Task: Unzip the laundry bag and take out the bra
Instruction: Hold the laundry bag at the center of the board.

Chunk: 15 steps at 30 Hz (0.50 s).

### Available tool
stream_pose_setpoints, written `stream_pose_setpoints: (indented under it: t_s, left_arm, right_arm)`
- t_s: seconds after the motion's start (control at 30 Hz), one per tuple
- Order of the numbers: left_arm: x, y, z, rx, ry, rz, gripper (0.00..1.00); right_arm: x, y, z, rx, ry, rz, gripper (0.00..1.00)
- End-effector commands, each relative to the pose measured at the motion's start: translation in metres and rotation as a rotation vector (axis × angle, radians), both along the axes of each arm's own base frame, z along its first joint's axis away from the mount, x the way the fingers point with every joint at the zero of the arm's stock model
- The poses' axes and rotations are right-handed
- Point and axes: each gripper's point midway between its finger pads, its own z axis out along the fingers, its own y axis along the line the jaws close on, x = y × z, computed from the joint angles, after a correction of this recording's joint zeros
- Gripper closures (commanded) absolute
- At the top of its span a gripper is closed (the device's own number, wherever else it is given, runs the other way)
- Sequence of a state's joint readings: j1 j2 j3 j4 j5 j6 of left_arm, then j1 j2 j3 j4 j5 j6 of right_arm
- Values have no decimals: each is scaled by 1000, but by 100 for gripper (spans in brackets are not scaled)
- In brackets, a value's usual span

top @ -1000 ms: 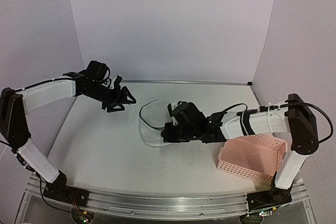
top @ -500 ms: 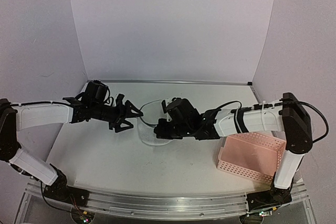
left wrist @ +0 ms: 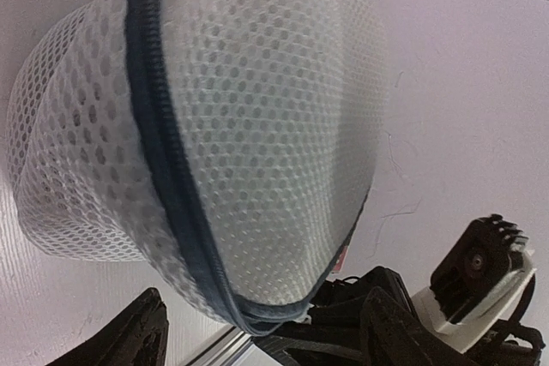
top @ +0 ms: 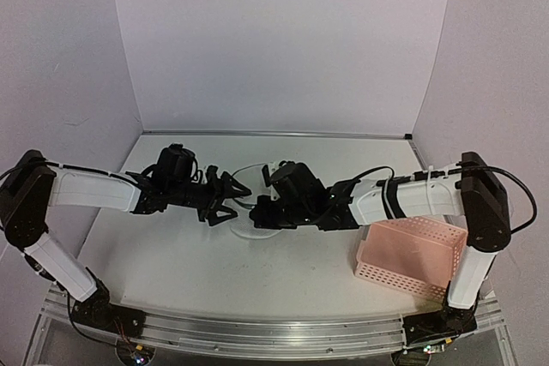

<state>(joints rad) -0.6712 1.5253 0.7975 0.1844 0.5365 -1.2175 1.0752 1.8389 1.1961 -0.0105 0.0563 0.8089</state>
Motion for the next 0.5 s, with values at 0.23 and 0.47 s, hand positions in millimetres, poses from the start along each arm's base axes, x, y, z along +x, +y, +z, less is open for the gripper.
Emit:
stream_pose_setpoints:
  t_s: [0.23,0.47]
  left_arm:
    - [17,-21,3,-58,-17,23,37]
    - [22,-25,-5,-59,-4,24,65]
  right_arm:
    - [-5,-1,22,61,-49,11,100]
    - [-9,-6,22,56,-54,18,100]
